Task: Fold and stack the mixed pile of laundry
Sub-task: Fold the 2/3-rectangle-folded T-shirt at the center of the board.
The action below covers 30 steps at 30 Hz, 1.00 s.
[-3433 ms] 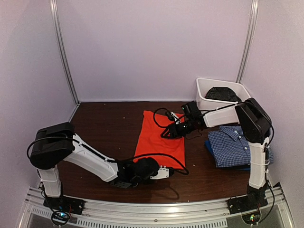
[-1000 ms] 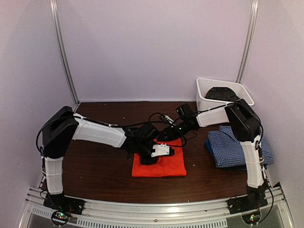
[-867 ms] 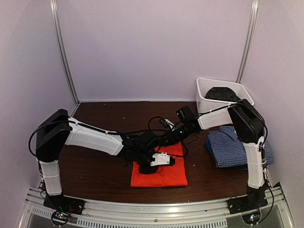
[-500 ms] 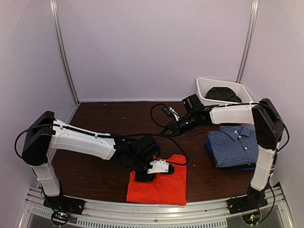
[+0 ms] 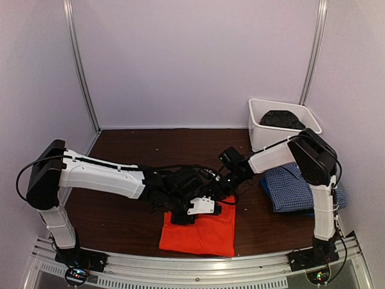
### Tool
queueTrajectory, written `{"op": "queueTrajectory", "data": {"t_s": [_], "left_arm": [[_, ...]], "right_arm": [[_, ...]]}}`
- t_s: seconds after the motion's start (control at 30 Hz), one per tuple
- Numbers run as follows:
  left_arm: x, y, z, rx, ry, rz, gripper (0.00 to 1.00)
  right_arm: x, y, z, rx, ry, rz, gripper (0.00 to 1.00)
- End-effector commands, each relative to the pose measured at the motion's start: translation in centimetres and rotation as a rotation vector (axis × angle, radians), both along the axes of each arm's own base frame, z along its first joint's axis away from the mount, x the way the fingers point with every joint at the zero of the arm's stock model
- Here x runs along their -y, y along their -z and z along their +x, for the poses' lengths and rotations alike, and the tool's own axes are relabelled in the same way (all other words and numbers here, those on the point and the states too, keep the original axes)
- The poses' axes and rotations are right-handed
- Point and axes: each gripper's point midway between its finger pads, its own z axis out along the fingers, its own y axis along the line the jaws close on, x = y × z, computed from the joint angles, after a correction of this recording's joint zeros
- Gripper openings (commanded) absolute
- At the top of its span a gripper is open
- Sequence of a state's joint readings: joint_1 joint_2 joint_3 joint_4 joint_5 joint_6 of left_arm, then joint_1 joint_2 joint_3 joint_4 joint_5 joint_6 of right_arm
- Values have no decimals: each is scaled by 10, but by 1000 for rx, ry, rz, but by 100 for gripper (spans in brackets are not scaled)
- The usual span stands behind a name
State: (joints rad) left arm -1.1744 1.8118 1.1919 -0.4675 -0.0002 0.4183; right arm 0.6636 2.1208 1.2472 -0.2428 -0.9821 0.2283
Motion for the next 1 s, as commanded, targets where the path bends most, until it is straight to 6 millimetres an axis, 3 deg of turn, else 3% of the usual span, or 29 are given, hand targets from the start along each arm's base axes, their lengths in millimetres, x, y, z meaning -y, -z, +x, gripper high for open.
{"op": "queueTrajectory", "data": {"t_s": [0.0, 0.23, 0.47, 0.6, 0.77, 0.87, 0.97], "left_arm": [[15, -36, 36, 121, -46, -90, 0], [19, -49, 70, 209, -88, -132, 0], [23, -58, 93, 276, -106, -167, 0], [24, -47, 88, 261, -72, -152, 0], [25, -35, 89, 264, -65, -141, 0], [29, -29, 98, 289, -91, -138, 0], [28, -20, 106, 259, -115, -130, 4]], "right_arm": [[4, 24, 2, 3, -3, -59, 8], [5, 27, -1, 2, -8, -60, 8], [6, 23, 1, 15, -10, -60, 9], [17, -14, 33, 113, 63, -71, 33], [48, -95, 85, 268, 224, -21, 44], [69, -116, 88, 298, 276, -24, 45], [86, -117, 72, 287, 309, -32, 45]]}}
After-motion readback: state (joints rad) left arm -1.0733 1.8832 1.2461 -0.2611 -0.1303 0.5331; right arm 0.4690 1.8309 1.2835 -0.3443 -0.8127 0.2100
